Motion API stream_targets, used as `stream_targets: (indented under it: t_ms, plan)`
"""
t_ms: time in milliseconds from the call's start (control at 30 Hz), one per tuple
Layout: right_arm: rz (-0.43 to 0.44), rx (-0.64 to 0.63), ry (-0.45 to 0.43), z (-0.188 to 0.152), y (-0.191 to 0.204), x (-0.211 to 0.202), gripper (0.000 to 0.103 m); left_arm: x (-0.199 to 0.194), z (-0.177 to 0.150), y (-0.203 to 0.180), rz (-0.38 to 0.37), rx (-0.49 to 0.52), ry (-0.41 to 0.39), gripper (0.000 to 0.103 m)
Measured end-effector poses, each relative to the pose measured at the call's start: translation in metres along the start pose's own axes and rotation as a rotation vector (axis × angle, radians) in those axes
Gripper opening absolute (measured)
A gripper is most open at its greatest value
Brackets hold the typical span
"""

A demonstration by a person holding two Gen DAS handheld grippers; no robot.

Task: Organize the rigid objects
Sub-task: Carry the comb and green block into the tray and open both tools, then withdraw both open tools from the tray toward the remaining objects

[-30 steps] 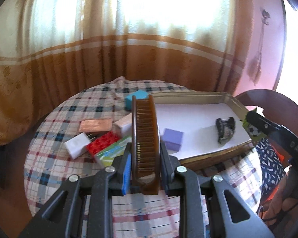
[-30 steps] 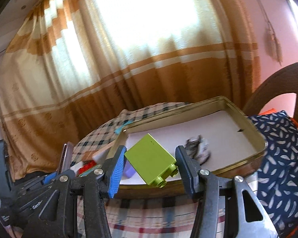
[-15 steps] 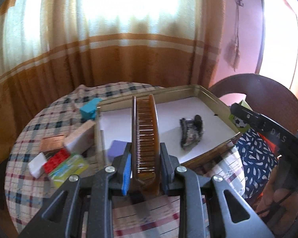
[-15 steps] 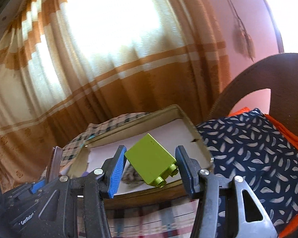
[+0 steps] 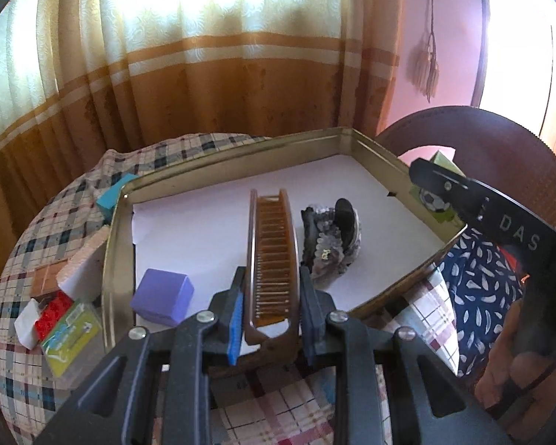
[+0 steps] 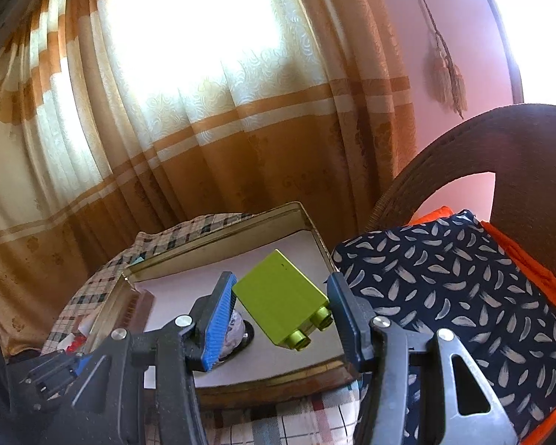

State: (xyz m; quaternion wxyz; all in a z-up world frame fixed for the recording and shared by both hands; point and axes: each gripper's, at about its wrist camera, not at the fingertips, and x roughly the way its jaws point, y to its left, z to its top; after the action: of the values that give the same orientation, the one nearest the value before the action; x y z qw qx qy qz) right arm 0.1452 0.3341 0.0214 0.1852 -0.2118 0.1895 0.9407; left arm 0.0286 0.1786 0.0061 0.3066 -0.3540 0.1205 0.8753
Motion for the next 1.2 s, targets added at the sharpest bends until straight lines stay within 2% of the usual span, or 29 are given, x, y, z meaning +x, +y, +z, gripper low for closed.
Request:
stream_targets:
  t_ms: [367,433,467,500,567,633,800,967,1200]
  plan:
    - [-0.006,-0.023,0.045,-0.002,0.007,0.022,0.055,0.02,0.006,-0.004,0.03,0.01,0.014,0.024]
    - [0.009,-0.021,0.051,-0.003,0.008,0.025,0.056,0.02,0.007,-0.004,0.047,0.015,0.008,0.027]
    - [0.002,-0.016,0.049,-0.004,0.008,0.026,0.06,0.019,0.007,-0.004,0.055,0.012,0.007,0.043]
    - [-0.007,-0.019,0.043,-0.004,0.009,0.025,0.068,0.016,0.007,-0.002,0.068,0.001,-0.002,0.072]
    - [-0.023,-0.016,0.016,-0.004,0.011,0.02,0.084,0.004,0.007,0.003,0.104,-0.031,-0.051,0.103]
    - [-0.004,0.004,-0.008,-0.006,0.013,0.014,0.089,-0.008,0.005,0.006,0.123,-0.04,-0.097,0.102]
    - [0.017,0.033,-0.055,-0.016,0.017,0.0,0.089,-0.024,-0.004,0.011,0.163,-0.025,-0.134,0.102]
    - [0.008,0.015,-0.087,-0.021,0.025,-0.011,0.089,-0.026,-0.02,0.022,0.193,-0.038,-0.119,0.102]
    - [0.037,0.01,-0.07,-0.028,0.043,-0.016,0.089,-0.037,-0.03,0.047,0.259,-0.083,-0.132,0.102]
